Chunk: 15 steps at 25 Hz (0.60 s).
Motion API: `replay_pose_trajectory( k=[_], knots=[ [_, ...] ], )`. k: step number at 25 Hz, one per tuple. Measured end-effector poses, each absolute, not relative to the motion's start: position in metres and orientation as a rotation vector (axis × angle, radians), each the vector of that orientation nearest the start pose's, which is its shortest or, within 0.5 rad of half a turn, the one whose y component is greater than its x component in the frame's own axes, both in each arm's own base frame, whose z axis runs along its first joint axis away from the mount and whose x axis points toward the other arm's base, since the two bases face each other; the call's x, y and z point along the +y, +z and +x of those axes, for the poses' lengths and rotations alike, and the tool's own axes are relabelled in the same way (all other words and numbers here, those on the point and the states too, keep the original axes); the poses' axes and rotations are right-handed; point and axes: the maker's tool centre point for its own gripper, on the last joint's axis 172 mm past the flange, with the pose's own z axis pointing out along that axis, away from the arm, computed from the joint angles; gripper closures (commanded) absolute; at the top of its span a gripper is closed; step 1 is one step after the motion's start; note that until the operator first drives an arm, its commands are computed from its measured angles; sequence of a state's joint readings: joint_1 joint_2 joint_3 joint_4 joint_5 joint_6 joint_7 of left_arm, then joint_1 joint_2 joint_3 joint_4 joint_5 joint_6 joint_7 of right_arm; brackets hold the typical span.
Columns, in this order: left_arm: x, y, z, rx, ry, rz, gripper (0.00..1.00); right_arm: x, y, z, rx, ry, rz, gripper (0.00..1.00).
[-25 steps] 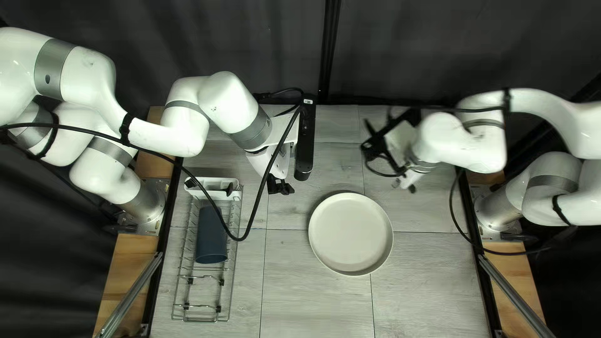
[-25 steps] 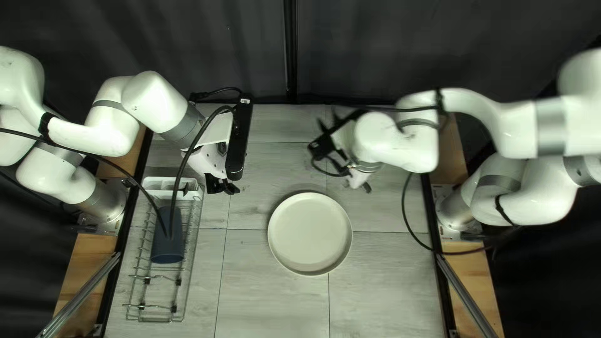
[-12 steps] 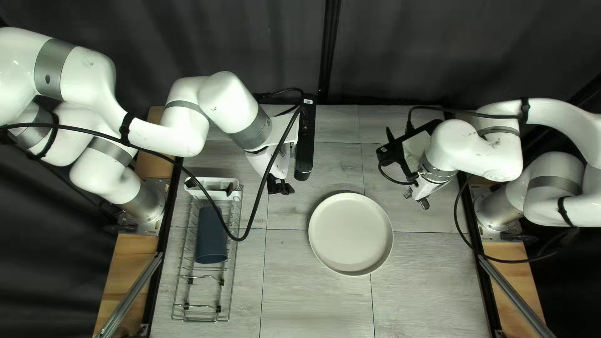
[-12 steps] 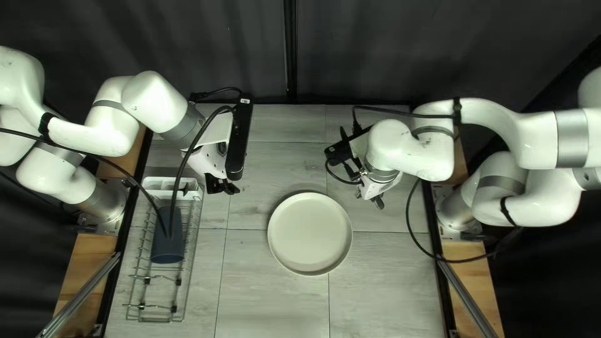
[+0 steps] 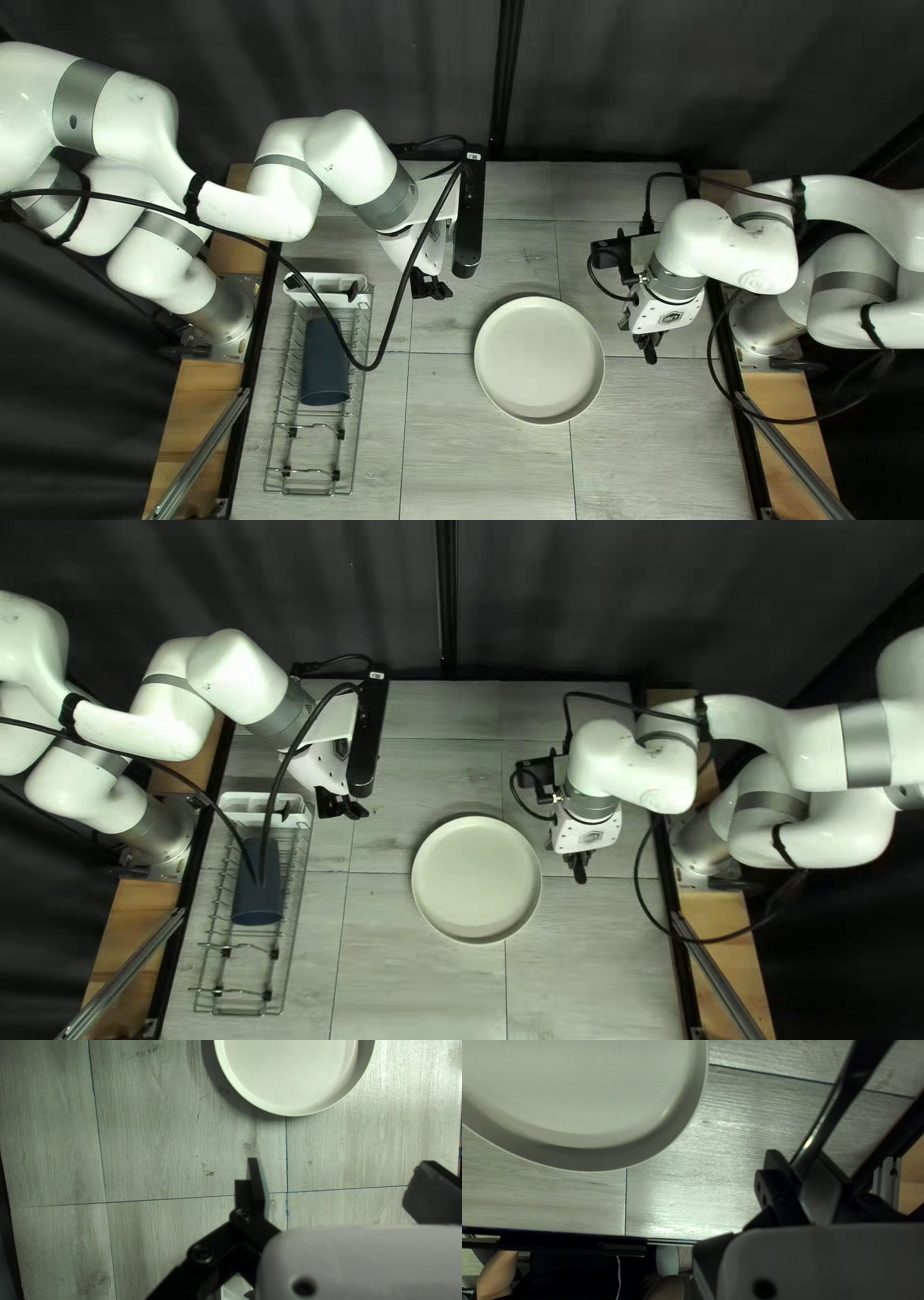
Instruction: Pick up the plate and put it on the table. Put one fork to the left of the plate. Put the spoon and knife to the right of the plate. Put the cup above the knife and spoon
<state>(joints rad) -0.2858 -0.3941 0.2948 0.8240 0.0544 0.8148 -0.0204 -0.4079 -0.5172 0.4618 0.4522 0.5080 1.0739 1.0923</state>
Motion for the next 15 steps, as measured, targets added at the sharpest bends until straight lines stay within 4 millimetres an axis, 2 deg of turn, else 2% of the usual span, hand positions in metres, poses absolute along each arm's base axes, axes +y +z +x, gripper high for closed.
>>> replay_pose_trajectory(
  k=[4,7,10,15],
  knots=[
    [0.004,0.287,0.460,-0.001,-0.619,-3.151,0.00,0.091,0.112,0.284,1.954,0.371,-2.209,1.00],
    [0.004,0.287,0.460,-0.001,-0.619,-3.151,0.00,0.106,0.093,0.275,2.021,0.414,-2.103,1.00],
    [0.004,0.287,0.460,-0.001,-0.619,-3.151,0.00,0.111,0.077,0.264,2.076,0.440,-2.021,1.00],
    [0.004,0.287,0.460,-0.001,-0.619,-3.151,0.00,0.116,0.054,0.258,2.099,0.471,-1.969,1.00]
  ],
)
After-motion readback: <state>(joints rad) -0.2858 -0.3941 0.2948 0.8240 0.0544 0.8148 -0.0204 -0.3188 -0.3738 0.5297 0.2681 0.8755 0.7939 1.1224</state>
